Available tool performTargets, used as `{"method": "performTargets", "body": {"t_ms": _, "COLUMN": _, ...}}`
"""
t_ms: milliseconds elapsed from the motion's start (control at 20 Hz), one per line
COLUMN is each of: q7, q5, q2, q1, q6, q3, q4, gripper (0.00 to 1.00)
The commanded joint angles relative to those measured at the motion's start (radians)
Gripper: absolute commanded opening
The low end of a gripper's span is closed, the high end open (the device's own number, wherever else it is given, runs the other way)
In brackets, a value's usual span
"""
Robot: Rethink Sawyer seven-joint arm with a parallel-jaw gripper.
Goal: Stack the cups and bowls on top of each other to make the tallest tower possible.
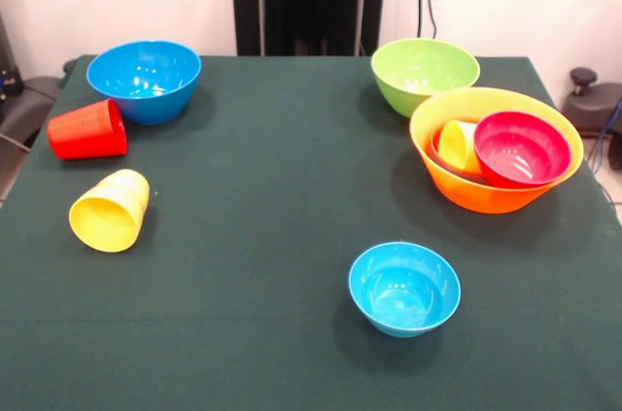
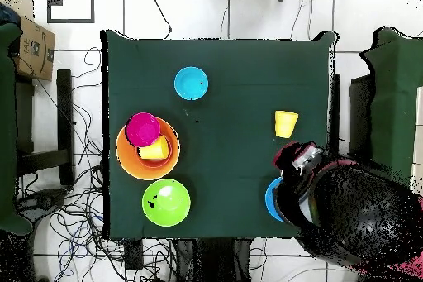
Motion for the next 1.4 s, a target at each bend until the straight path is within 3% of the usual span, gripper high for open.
{"method": "performTargets", "body": {"t_ms": 50, "q7": -0.237, "q5": 0.025, "q2": 0.005, "q1": -0.020, "q6": 0.184, "q3": 0.041, "q4": -0.003, "gripper": 1.00}}
{"method": "performTargets", "body": {"t_ms": 350, "q7": -0.221, "q5": 0.036, "q2": -0.018, "q1": -0.010, "q6": 0.172, "q3": 0.038, "q4": 0.027, "gripper": 1.00}}
{"method": "performTargets", "body": {"t_ms": 650, "q7": -0.373, "q5": 0.033, "q2": -0.012, "q1": -0.039, "q6": 0.162, "q3": 0.085, "q4": 0.042, "gripper": 1.00}}
{"method": "performTargets", "body": {"t_ms": 1400, "q7": -0.533, "q5": -0.009, "q2": 0.004, "q1": -0.100, "q6": 0.167, "q3": 0.182, "q4": 0.009, "gripper": 1.00}}
